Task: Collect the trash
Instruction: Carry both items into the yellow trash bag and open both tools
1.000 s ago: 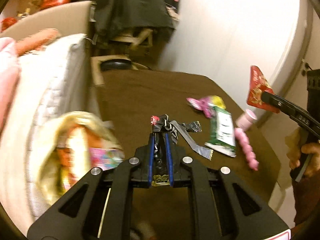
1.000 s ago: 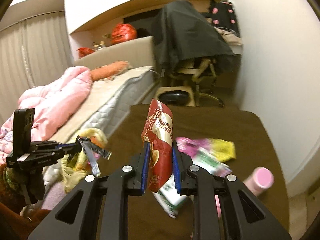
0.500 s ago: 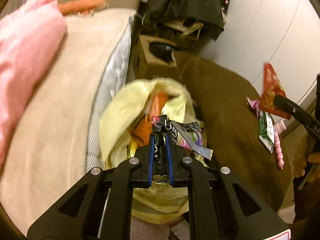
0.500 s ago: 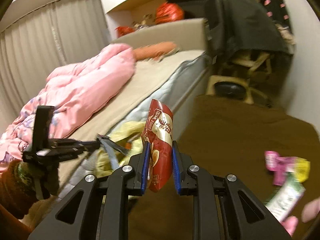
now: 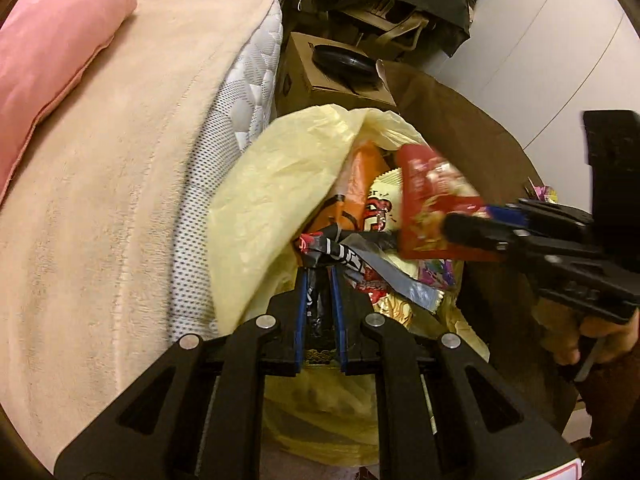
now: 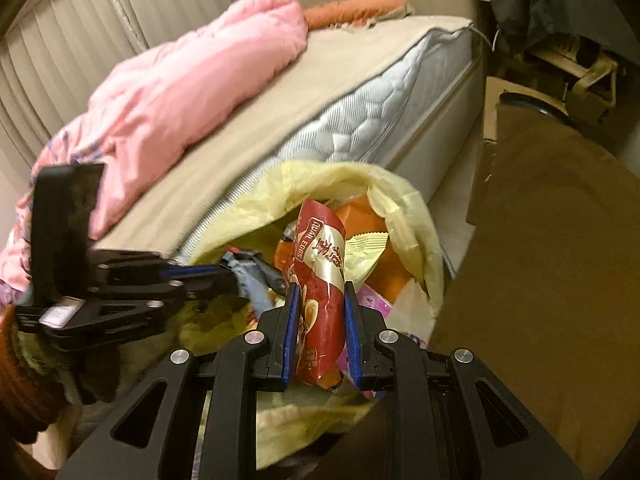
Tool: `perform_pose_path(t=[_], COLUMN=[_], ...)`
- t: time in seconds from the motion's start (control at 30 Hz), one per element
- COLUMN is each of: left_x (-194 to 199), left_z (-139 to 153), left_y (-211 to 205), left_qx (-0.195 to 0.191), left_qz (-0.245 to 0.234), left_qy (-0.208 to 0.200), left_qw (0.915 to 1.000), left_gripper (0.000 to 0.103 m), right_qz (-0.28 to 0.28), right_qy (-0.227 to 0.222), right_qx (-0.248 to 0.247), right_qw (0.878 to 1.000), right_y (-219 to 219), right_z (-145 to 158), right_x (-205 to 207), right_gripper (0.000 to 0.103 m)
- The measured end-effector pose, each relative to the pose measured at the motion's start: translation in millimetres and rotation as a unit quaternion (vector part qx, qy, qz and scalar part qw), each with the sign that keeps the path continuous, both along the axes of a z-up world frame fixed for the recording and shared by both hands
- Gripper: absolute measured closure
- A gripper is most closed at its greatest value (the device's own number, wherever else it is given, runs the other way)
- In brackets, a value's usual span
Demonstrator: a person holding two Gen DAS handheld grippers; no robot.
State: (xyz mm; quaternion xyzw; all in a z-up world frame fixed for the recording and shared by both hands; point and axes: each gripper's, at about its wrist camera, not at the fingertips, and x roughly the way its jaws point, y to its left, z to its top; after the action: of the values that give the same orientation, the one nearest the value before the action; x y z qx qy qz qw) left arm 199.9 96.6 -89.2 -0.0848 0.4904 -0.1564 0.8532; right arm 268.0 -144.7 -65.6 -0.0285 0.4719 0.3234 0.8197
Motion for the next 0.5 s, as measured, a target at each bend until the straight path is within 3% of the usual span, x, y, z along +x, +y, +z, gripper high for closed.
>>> perform_pose_path(t=[0.13,0.3,0.5], left_x=[-8,-14,-25], left_z=[4,10,27], left_y=[12,21,25], left_qx=[-0.005,-0.015,-0.011], left_qz=[0.008,0.016,0.03], left_qy=[-0.006,-0.013,-0.03], left_qw=[0.9999,0.9997,0.999], left_gripper=[0.085,0.068,0.067], right_qz=[0.013,0.008,-0.003], right_qy=[-0.01,-0.032,-0.052], right_qx=[-0.014,-0.017,-0.019], right_qw=[1.0,0.999,0.998], right_y=[10,10,3], right_z=[-5,-4,7], right_x=[0,-8,-17], right_gripper=[0.082,0.061,0.058])
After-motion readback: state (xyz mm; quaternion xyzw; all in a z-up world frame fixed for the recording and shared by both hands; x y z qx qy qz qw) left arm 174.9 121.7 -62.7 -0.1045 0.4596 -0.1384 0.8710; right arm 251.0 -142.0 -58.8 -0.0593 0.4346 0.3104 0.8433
